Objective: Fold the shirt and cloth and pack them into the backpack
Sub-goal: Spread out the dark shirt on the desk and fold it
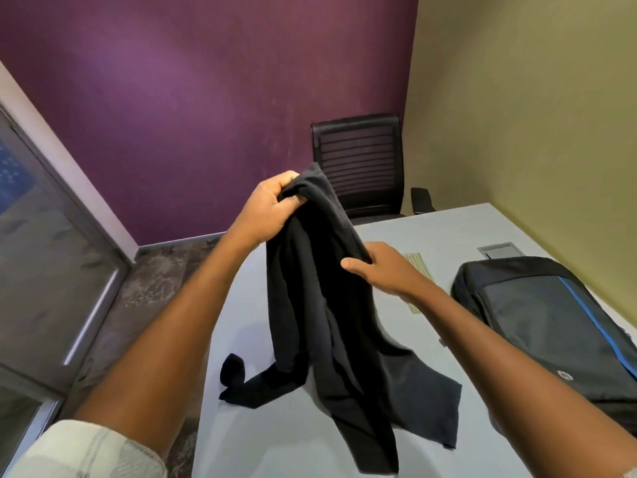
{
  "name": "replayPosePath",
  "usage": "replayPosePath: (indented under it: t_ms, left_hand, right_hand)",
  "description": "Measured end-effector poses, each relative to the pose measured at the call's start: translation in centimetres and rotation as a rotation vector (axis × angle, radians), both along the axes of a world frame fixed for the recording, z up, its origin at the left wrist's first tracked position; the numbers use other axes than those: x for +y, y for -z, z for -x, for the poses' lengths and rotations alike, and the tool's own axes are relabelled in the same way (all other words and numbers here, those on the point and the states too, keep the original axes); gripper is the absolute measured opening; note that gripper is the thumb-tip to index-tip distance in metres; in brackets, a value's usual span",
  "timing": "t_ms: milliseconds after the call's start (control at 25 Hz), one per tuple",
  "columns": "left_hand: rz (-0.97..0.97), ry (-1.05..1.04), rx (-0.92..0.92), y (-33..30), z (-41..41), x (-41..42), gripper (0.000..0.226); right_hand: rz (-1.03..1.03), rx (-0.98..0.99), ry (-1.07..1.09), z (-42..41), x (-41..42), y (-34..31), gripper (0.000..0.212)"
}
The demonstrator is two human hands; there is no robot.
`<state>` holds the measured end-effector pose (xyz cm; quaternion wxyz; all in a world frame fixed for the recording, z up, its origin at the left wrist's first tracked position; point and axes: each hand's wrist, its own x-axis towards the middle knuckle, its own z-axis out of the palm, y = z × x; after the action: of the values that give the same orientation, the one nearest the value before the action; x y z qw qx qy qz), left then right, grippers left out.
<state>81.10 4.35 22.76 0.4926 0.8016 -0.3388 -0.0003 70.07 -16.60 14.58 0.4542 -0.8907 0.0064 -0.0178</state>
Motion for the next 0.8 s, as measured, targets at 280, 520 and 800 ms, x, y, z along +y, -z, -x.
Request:
replayPosePath:
  t_ms: [280, 520, 800]
  left_hand:
    - [0.014, -0.132, 0.031, 1.6, -1.7, 2.6, 0.01]
    - [0.07, -0.276, 0.009, 1.6, -2.1, 4.8, 0.011]
    - [0.093, -0.454, -0.06, 1.1, -3.1, 7.0, 0.01]
  right_hand:
    - [0.088, -0.364, 0.182, -0.4, -1.3, -2.0, 0.021]
    - [0.227, 0.071, -0.113, -0.8, -3.7, -6.4, 0.038]
    - [0.385, 0.34, -0.113, -0.4, -5.4, -3.1, 0.03]
